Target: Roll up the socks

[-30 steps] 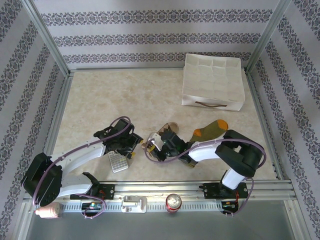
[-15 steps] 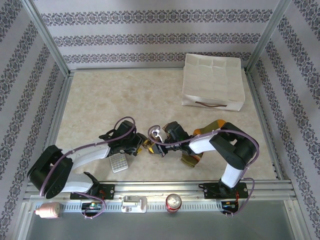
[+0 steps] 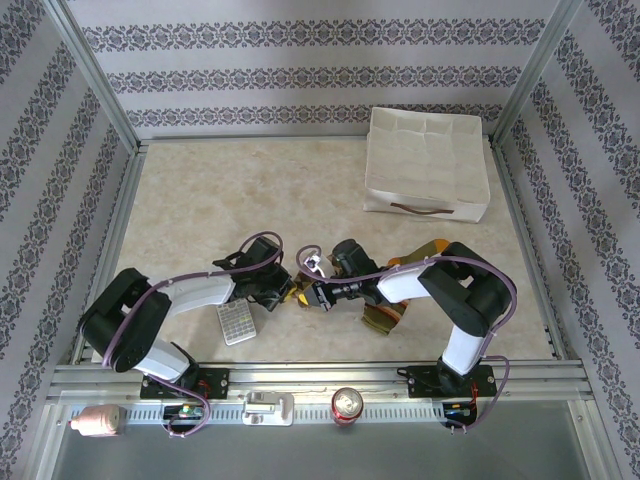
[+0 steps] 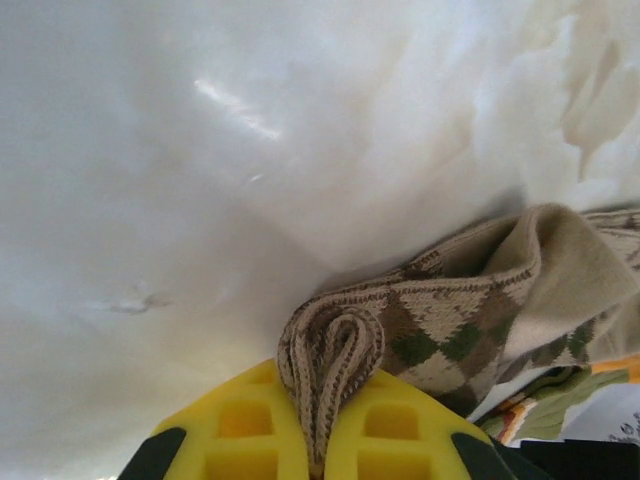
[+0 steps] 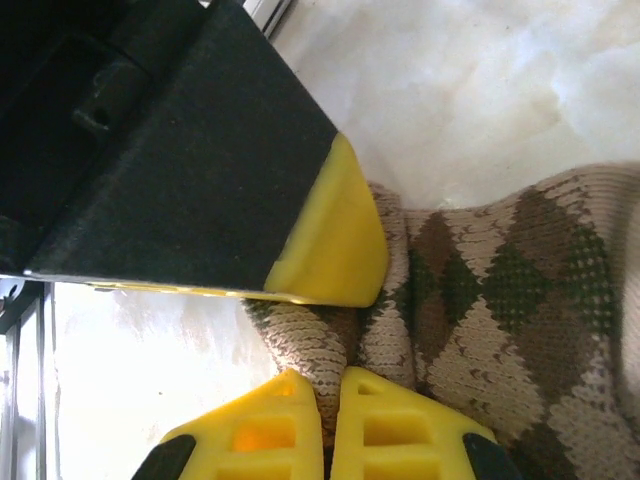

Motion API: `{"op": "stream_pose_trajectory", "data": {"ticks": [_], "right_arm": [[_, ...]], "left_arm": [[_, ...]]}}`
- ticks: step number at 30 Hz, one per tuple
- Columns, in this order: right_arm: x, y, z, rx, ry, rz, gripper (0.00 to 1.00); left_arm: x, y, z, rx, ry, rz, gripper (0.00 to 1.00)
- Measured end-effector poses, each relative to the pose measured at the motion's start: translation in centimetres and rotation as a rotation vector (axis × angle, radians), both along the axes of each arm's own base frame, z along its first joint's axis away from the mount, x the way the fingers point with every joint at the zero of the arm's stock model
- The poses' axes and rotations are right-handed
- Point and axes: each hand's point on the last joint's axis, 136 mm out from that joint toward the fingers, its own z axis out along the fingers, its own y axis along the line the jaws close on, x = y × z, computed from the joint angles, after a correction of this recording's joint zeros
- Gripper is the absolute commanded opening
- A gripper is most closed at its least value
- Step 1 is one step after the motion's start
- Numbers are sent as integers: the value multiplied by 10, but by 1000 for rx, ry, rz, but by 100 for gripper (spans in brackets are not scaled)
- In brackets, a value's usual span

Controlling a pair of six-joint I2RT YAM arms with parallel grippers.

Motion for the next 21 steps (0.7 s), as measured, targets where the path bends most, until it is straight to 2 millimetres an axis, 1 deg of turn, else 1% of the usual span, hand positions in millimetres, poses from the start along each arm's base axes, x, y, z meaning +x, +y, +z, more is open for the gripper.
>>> {"op": "stream_pose_trajectory", "data": {"ticks": [2,3,5,7,9,10,12,14,18,21], "right_arm": [[-7,5,1,-17,-30,39,23],[-14,9,2,-33,-74,71,33],[-28,13,6,-69,-176,118,45],[-49,9,11,-118,-301,157,54],[-65,2,17,-162,-410,186,56],[-70,0,21,-182,-461,192,58],[-72,2,29,-209,-557,191,61],[-77,5,32,-237,-638,194,61],[-87,7,22,-321,-731,221,61],[-80,9,14,-395,-784,211,61]], "left_arm": [[-9,5,1,15,38,13,0],[-16,8,2,23,63,20,0],[-30,14,3,45,115,34,0],[-44,22,2,76,175,59,0],[-52,27,0,106,234,87,0],[-52,27,0,119,260,98,0],[-51,24,0,146,306,105,0],[-48,19,0,170,353,102,0],[-46,13,-1,187,405,96,0],[-46,13,0,197,416,97,0]]}}
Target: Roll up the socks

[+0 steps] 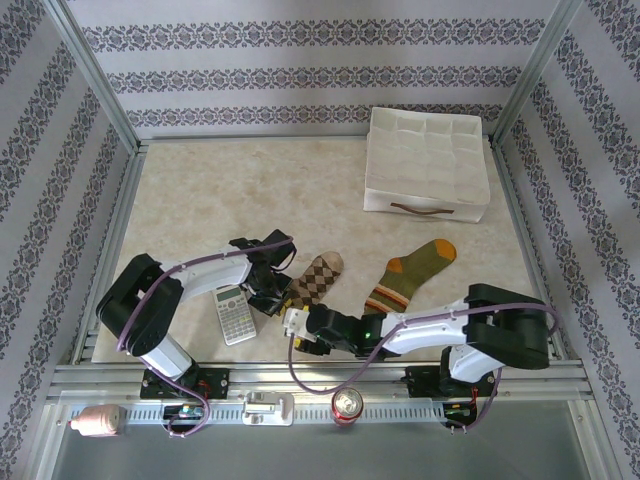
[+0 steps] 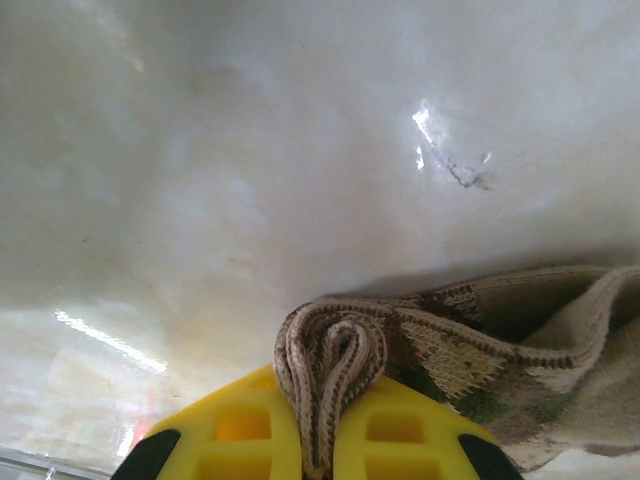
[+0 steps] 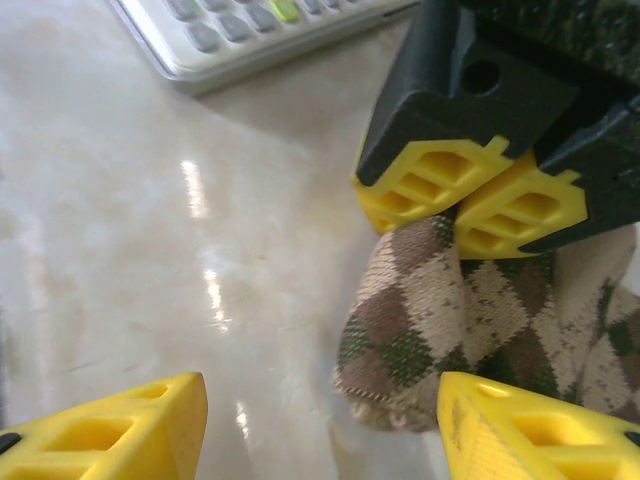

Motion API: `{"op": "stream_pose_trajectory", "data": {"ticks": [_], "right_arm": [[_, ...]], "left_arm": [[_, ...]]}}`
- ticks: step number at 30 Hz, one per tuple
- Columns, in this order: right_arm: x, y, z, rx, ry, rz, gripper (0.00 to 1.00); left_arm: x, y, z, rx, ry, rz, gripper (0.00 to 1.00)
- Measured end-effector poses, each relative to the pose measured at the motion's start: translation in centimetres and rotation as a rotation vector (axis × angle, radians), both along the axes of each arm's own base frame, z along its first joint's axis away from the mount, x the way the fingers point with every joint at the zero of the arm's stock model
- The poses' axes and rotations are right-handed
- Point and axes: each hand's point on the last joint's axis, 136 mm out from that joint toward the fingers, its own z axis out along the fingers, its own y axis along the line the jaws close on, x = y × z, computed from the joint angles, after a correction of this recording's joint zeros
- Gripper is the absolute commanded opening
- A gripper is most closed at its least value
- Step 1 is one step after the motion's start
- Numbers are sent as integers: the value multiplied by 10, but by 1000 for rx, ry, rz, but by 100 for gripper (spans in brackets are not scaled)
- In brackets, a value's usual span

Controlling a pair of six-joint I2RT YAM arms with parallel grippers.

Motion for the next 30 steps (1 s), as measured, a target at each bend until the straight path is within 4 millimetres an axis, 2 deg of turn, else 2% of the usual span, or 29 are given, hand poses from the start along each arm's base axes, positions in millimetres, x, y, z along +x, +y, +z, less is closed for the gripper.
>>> {"op": "stream_pose_trajectory", "data": {"ticks": [5,10,14,18,22,24,25,27,30], "right_arm": [[19,5,-5,-59,-88,-45,59],[25,7,-9,-90,-120,-51,51],[27,7,-20,-125,-124,-48,37],[31,10,-21,-132,-130,-60,22],[33,10,-21,-129,-122,-72,0],[33,11,-22,-124,-111,-77,0],[33,10,-22,-122,-105,-78,0],[35,11,-21,-103,-72,-88,0],[39,10,-20,-46,14,-108,0]], "left_arm": [[0,0,0,6,9,0,0],[0,-1,0,8,15,-5,0],[0,-1,0,12,20,-8,0],[0,0,-1,12,21,-11,0],[1,1,-1,16,19,-8,0],[1,1,-1,16,18,-6,0],[2,1,0,17,15,-6,3],[3,2,1,21,1,-5,17],[6,6,4,24,-37,-7,50]]}}
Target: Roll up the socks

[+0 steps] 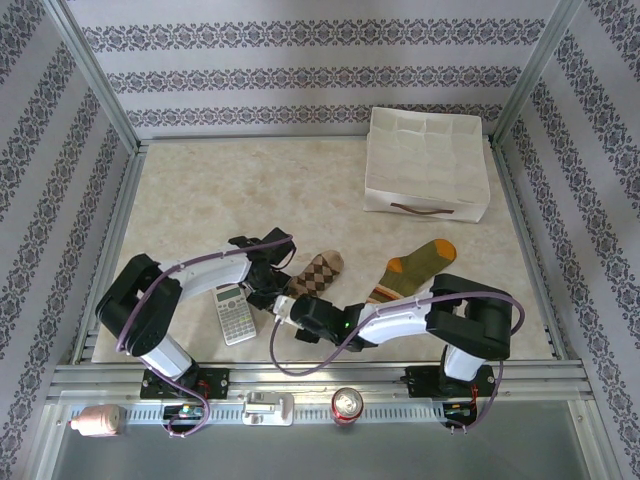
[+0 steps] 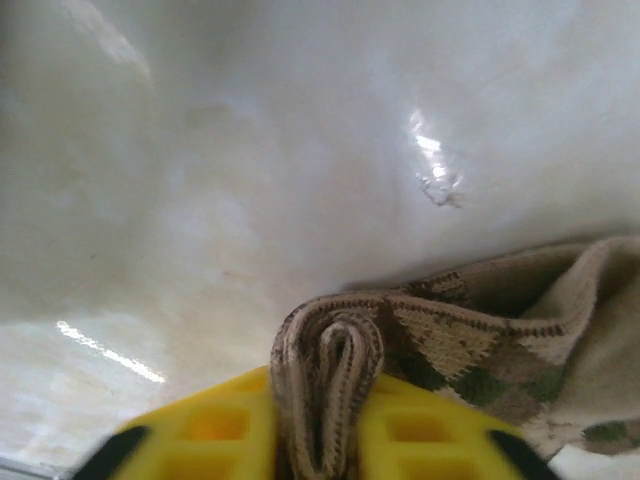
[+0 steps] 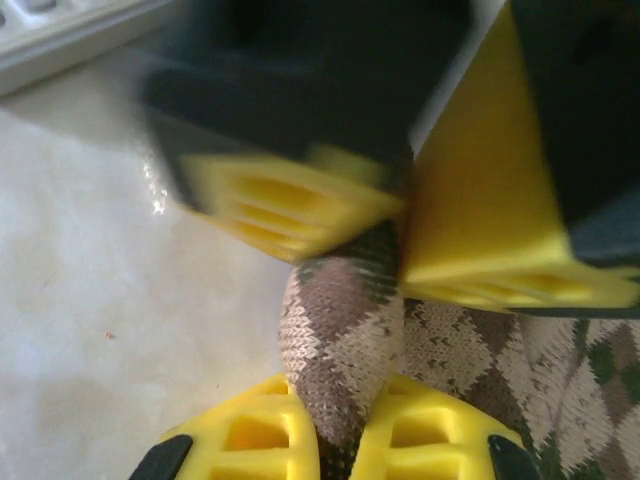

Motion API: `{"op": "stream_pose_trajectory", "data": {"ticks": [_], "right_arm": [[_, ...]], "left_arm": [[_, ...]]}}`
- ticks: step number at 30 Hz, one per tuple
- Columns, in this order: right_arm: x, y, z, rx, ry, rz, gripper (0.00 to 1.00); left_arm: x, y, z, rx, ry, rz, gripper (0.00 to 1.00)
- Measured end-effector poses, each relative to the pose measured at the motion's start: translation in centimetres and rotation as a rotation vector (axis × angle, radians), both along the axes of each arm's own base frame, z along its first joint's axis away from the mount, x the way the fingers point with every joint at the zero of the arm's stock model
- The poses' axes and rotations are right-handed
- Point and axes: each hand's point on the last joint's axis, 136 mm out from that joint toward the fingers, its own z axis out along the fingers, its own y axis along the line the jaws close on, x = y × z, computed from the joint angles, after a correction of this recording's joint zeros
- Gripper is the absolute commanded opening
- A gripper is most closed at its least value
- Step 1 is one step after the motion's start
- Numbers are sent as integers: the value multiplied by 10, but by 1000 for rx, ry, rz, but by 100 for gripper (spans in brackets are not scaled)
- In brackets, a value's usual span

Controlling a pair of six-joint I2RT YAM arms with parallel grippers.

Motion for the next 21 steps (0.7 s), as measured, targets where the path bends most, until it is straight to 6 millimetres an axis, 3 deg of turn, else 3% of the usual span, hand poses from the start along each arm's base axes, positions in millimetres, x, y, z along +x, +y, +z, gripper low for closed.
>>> {"op": "stream_pose_trajectory", "data": {"ticks": [1,6,13,21], "right_arm": [[2,-1,0,28,33,-9,0],[8,-7,0,155,160,-47,0],[16,-10,2,300,336,-73,0],[24,-7,2,374,483,-74,0]], "left_arm": [[0,2,2,0,-13,1,58],[6,9,17,-8,-89,-4,73],[6,20,33,-50,-249,-21,68],[6,16,23,-139,-396,-35,68]]}}
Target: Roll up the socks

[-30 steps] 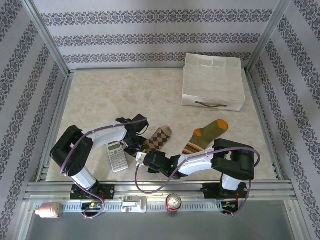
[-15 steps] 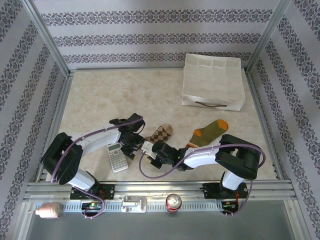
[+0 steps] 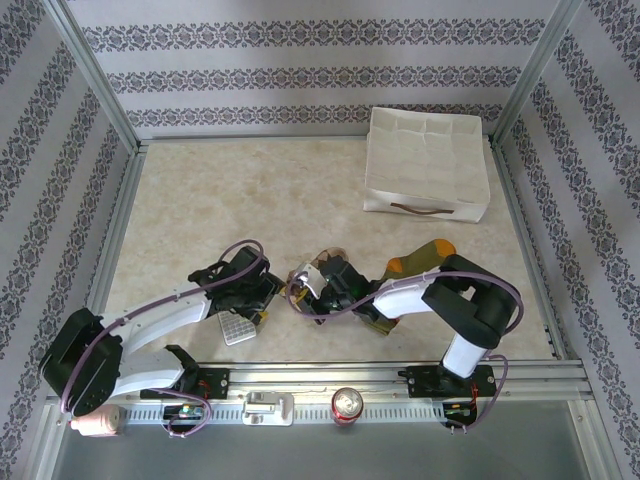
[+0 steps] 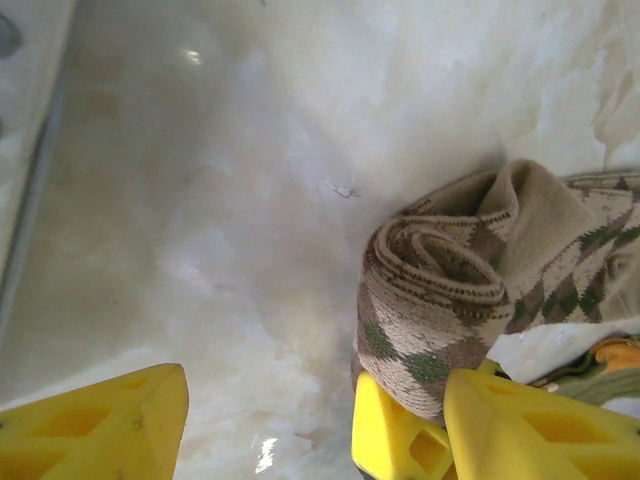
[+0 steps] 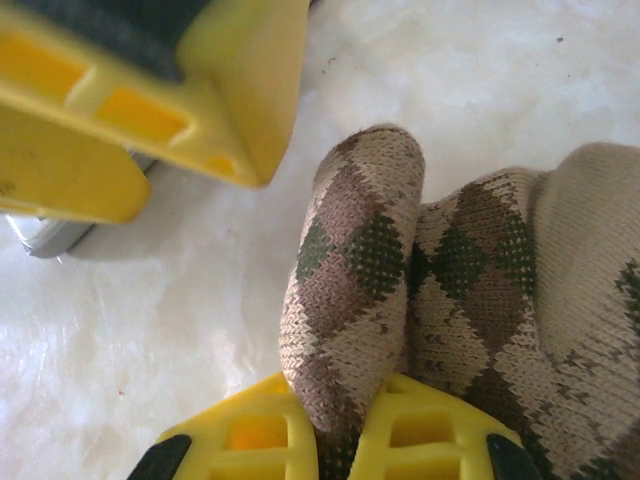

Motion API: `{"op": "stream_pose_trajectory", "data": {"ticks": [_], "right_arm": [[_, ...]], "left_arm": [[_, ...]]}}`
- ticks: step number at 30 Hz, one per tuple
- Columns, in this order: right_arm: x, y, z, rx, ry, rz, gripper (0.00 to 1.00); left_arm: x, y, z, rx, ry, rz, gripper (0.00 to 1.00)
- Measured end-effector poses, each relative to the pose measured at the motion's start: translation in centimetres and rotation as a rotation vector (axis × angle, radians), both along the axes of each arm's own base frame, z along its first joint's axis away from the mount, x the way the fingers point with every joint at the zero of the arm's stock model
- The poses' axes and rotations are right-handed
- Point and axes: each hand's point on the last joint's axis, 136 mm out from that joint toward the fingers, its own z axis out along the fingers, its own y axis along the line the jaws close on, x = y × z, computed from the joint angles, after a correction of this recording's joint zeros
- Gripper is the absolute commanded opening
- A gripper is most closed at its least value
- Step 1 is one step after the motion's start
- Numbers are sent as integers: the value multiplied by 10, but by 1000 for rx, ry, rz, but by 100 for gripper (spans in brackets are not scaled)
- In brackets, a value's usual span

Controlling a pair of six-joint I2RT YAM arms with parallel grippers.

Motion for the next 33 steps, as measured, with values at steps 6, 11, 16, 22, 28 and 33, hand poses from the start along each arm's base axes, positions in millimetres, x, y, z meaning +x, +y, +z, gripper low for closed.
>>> {"op": "stream_pose_trajectory", "data": {"ticks": [6,11,16,22,28,33], "right_arm": [[2,1,-1,33,82,5,0],[4,1,-1,58,143,6,0],[3,1,-1,71,173,17,0],[5,1,1,74,173,16,0],[1,-8,5,13,91,19,39],[-21,-32,17,-119,-143,29,59]], "left_arm": [[22,-19,7,-59,-100,-8,67],[26,-23,-3,-51,-99,-16,56],[28,-24,-16,-30,-86,-23,34],[35,-29,-23,-6,-59,-26,1],[28,-36,-23,-1,5,-52,0],[24,-40,-22,25,81,-70,0]]}}
